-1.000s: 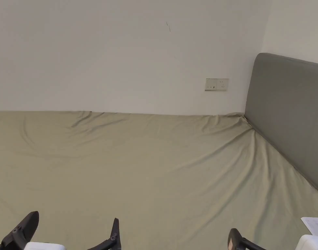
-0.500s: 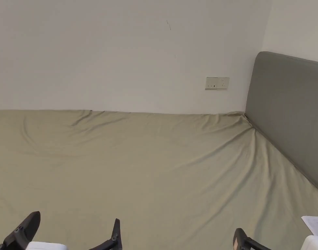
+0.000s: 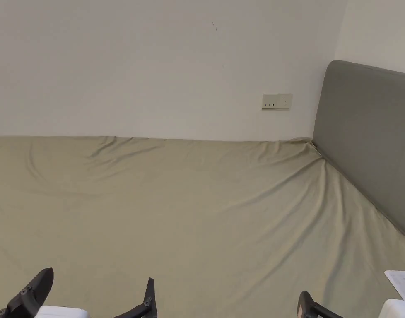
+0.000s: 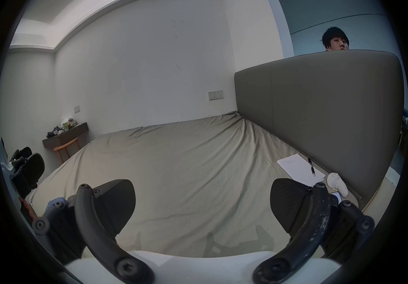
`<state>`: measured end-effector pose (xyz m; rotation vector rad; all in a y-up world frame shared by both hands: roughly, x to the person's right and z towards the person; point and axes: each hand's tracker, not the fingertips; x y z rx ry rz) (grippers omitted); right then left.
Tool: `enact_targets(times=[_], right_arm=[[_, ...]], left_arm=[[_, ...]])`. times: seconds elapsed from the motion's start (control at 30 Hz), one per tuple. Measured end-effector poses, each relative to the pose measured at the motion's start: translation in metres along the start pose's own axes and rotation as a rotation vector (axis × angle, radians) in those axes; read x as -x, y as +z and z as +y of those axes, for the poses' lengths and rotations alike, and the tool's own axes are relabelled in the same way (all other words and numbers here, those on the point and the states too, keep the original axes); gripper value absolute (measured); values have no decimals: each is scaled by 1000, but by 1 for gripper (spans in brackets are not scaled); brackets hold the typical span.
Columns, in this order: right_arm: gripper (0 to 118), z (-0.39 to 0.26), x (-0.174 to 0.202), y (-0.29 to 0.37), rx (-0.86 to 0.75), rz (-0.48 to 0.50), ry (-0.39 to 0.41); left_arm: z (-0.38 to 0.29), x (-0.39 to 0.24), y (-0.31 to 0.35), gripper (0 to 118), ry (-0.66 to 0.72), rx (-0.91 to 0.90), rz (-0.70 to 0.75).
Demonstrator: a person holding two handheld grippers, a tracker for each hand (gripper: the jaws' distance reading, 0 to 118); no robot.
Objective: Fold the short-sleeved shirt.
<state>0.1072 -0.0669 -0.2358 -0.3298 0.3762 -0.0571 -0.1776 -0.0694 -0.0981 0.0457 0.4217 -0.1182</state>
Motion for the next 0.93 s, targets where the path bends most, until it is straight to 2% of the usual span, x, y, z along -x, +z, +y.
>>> enact_targets(times=[0.93], right_arm=[[118, -10, -1, -21, 74, -17, 6]], left_arm=[[-12, -5, -13, 118, -16, 58, -21]])
